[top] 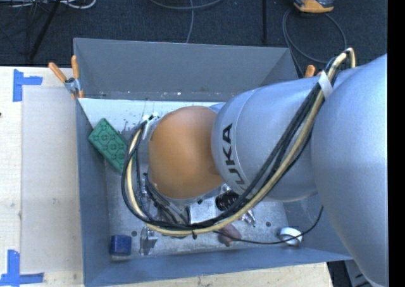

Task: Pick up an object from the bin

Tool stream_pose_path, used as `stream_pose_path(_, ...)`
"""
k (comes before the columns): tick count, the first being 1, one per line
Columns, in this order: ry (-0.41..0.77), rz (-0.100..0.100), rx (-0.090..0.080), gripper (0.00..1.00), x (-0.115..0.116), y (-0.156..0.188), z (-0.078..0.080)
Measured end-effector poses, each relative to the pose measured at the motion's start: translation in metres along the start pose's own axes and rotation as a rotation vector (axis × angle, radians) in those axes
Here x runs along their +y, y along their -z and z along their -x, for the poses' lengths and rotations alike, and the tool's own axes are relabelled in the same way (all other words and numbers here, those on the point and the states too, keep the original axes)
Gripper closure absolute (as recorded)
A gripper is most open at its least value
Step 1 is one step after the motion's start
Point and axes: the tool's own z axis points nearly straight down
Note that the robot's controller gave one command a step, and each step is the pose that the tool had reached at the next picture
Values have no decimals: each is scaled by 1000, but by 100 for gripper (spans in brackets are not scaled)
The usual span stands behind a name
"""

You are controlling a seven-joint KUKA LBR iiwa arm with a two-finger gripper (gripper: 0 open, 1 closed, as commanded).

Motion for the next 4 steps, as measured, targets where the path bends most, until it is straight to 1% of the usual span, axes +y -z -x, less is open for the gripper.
stream_pose_path(1,388,-1,-5,0,-99,-40,12)
stream_pose_path(2,773,2,-10,0,-117,-82,64)
stream_pose_path(3,768,1,-3,100,-119,-83,63)
stream_pose_path(4,943,-5,-19,100,-158,155,97)
